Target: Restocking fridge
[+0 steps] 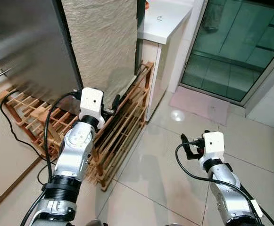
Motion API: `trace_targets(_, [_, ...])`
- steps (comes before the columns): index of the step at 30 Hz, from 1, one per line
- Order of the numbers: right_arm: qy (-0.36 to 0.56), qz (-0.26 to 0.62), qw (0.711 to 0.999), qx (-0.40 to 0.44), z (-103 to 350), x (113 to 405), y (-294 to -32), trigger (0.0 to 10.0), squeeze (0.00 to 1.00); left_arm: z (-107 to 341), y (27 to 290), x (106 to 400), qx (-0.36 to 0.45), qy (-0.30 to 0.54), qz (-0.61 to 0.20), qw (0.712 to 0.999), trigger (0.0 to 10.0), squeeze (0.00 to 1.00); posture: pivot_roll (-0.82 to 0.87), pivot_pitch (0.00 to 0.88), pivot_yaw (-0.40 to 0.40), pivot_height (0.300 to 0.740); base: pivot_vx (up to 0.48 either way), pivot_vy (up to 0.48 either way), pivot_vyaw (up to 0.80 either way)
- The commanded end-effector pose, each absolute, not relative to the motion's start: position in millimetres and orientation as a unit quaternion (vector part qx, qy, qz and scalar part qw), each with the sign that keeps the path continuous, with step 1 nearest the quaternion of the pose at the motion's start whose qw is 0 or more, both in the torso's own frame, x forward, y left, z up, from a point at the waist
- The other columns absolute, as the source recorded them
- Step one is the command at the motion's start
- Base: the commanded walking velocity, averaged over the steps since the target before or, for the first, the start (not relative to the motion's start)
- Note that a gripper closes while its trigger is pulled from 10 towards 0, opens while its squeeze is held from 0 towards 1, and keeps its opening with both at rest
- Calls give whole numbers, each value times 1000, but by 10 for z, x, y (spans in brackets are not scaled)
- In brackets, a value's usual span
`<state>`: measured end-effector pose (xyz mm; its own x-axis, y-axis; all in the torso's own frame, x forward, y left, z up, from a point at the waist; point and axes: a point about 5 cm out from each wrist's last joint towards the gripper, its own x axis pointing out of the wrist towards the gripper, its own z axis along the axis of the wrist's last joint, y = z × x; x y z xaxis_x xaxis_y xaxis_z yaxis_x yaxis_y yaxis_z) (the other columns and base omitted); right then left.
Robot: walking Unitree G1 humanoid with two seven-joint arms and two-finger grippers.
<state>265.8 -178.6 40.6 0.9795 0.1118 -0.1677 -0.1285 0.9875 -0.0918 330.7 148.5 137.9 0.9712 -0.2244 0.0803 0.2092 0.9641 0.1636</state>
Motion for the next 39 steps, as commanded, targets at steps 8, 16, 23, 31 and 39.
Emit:
trace_targets(8, [65,64,994,-53,491,2696,-1776,10000,0,1444,1373,3326,77,-61,-133,986,10000,0,-71,0,-23,731,0,476,-473])
trace_targets(16, [66,61,994,-59,490,2687,-1795,10000,0,1441,1348,3325,72,-61,-136,986,10000,0,-70,1,-25,731,0,462,-373])
trace_targets(23, [68,62,994,-60,485,2681,-1792,10000,0,1451,1342,3313,73,-62,-133,986,10000,0,-70,5,-24,731,0,0,0])
trace_targets(31, [73,62,994,-58,465,2664,-1789,10000,0,1488,1348,3242,76,-62,-155,983,10000,0,-66,14,-22,731,0,0,0])
trace_targets(39, [77,60,994,-56,449,2665,-1785,10000,0,1498,1457,3196,78,-60,-137,986,10000,0,-57,20,-22,731,0,0,0])
